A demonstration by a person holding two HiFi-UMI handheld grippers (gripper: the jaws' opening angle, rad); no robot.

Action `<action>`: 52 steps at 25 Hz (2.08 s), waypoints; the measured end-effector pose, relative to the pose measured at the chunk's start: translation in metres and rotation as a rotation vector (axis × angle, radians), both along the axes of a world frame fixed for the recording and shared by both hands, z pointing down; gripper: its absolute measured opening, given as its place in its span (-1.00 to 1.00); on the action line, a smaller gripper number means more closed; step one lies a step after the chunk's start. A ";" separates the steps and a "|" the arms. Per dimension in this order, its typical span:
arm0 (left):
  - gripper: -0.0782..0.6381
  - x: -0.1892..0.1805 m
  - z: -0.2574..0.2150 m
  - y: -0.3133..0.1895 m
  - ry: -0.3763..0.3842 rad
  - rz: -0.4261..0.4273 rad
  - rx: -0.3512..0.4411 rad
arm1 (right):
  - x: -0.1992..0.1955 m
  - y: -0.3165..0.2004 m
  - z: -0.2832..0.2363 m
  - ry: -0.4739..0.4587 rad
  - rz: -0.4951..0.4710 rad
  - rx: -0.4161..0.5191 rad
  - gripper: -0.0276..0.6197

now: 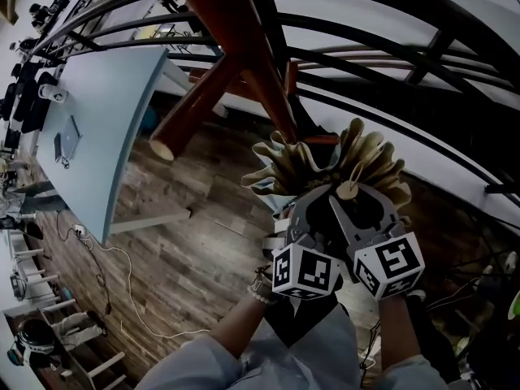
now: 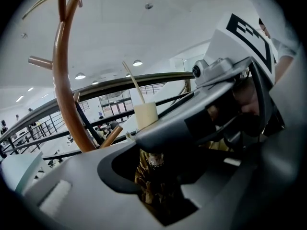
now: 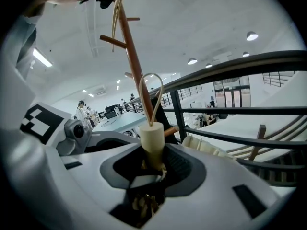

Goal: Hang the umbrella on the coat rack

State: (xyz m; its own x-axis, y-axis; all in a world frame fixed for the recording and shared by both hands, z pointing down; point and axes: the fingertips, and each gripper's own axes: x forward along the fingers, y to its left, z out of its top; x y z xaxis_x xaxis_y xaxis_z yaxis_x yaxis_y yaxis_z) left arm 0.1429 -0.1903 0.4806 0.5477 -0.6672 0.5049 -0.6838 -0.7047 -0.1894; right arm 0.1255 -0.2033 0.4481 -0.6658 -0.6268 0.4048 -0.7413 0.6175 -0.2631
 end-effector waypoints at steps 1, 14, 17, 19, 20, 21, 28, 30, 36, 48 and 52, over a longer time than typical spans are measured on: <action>-0.34 0.000 0.004 -0.002 -0.002 -0.007 -0.007 | 0.000 -0.002 0.003 0.004 -0.007 -0.005 -0.50; -0.35 -0.002 0.047 -0.025 -0.005 -0.079 -0.081 | -0.002 -0.026 0.045 0.043 -0.061 -0.054 -0.50; -0.35 -0.003 0.055 -0.031 -0.005 -0.085 -0.092 | -0.003 -0.032 0.053 0.047 -0.068 -0.064 -0.50; -0.35 -0.004 0.060 -0.034 -0.007 -0.087 -0.101 | -0.004 -0.035 0.058 0.048 -0.075 -0.074 -0.50; -0.35 -0.004 0.063 -0.035 -0.008 -0.088 -0.106 | -0.004 -0.036 0.061 0.050 -0.078 -0.078 -0.50; -0.35 -0.004 0.065 -0.036 -0.008 -0.089 -0.112 | -0.005 -0.037 0.063 0.052 -0.081 -0.083 -0.50; -0.35 -0.007 0.082 -0.042 -0.003 -0.104 -0.148 | -0.008 -0.044 0.079 0.062 -0.096 -0.112 -0.50; -0.35 -0.008 0.087 -0.044 -0.002 -0.107 -0.156 | -0.009 -0.047 0.085 0.064 -0.101 -0.121 -0.50; -0.35 -0.009 0.100 -0.049 0.005 -0.118 -0.181 | -0.010 -0.052 0.098 0.081 -0.117 -0.142 -0.50; -0.35 -0.026 0.119 -0.055 0.032 -0.172 -0.215 | -0.030 -0.058 0.116 0.141 -0.200 -0.157 -0.50; -0.35 -0.034 0.127 -0.058 0.026 -0.182 -0.226 | -0.039 -0.061 0.124 0.160 -0.230 -0.159 -0.50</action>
